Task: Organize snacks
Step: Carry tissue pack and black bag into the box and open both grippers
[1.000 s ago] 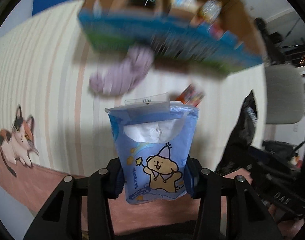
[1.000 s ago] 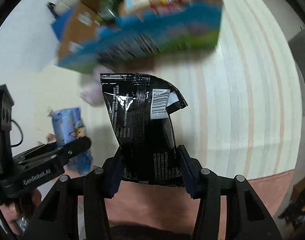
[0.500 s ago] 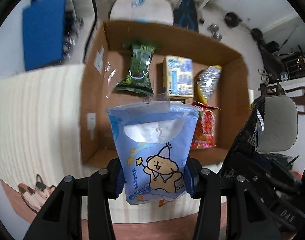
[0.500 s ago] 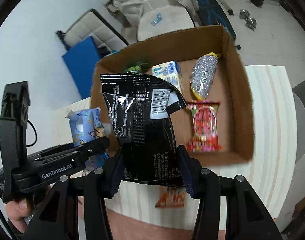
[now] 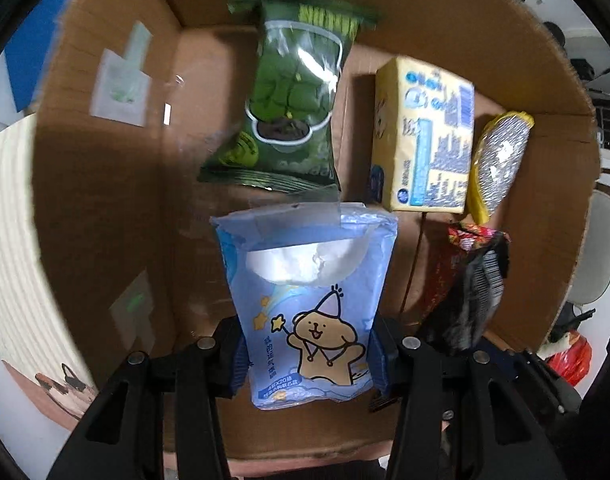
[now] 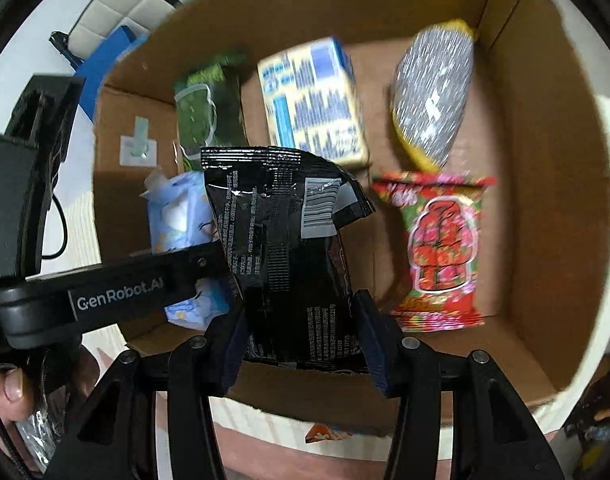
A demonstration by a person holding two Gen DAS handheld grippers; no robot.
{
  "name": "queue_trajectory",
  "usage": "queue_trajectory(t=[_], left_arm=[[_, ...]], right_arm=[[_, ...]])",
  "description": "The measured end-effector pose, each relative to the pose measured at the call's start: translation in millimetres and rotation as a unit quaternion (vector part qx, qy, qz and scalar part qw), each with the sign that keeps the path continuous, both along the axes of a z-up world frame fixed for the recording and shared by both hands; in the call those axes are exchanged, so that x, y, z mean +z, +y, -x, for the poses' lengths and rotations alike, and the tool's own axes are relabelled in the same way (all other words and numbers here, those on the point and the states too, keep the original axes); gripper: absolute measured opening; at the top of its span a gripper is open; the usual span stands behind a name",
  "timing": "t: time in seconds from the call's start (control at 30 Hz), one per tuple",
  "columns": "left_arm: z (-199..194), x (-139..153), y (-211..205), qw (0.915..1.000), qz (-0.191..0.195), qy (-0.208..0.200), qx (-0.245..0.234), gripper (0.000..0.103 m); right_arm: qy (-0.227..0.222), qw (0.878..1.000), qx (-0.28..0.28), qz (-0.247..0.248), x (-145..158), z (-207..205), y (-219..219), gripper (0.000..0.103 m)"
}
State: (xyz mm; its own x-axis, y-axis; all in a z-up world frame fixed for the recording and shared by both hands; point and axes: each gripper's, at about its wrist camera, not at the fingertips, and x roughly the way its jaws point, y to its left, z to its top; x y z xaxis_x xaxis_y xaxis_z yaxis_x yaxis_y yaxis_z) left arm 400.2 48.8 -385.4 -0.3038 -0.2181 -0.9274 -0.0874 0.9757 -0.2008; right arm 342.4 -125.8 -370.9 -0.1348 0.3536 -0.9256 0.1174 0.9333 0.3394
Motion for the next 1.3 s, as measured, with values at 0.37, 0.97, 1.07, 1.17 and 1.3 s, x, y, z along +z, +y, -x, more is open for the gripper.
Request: queue_trajectory(t=[0.37, 0.97, 1.07, 1.17, 1.3], left_arm=[[3, -49, -32, 0.9980, 0.009, 0.056, -0.028, 0.045], [10, -8, -50, 0.9988, 0.024, 0.028, -0.031, 0.071], [14, 14, -47, 0.9992, 0.014, 0.001, -0.038, 0.090], [22, 37, -45, 0.9985, -0.003, -0.036, -0.042, 0.097], [31, 65, -36, 0.9952, -0.027, -0.082, -0.045, 0.100]], right_arm=[[0.047, 0.998, 0.012, 0.030, -44, 0, -1, 0.053], [0.004, 0.995, 0.040, 0.090, 0, 1, 16, 0.080], [-0.010, 0.993, 0.048, 0.106, 19, 4, 18, 0.089], [-0.026, 0.992, 0.056, 0.114, 40, 9, 18, 0.100], [-0.054, 0.987, 0.062, 0.136, 59, 19, 15, 0.103]])
